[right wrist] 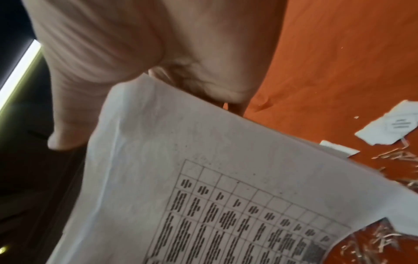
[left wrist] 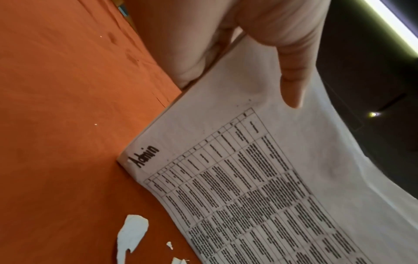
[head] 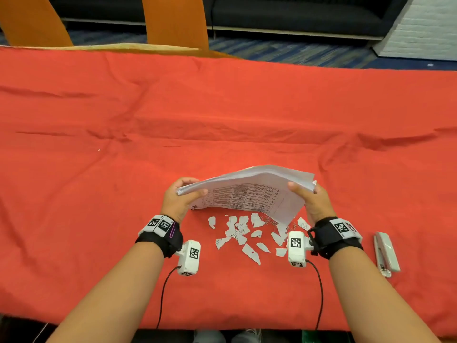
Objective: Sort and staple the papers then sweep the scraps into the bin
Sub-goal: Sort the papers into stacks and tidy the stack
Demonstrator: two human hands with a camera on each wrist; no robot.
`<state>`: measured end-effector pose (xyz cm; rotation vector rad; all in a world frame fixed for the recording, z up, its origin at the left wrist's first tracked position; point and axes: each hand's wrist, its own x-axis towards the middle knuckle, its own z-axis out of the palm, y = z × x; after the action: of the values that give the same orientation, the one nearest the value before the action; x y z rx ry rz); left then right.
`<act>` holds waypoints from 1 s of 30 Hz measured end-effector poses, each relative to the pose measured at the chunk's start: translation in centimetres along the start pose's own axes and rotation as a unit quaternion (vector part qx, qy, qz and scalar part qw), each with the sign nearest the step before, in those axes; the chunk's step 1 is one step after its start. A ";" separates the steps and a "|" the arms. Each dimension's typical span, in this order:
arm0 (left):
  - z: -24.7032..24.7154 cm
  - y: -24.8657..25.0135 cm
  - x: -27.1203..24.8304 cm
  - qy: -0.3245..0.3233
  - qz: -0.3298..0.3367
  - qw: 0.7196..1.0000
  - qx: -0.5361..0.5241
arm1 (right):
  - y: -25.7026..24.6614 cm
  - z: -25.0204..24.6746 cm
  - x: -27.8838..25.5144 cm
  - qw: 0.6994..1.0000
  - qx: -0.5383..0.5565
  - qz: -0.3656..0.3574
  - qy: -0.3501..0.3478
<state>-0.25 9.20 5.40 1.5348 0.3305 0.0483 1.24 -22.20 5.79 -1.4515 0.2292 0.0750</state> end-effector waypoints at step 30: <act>0.2 0.4 0.9 -0.002 -0.005 1.000 0.021 | -1.5 0.2 0.9 0.993 -0.016 -0.037 0.113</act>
<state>0.72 9.27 5.66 1.5749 0.3388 0.0307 2.40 -22.29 7.06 -1.4983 0.3597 -0.1464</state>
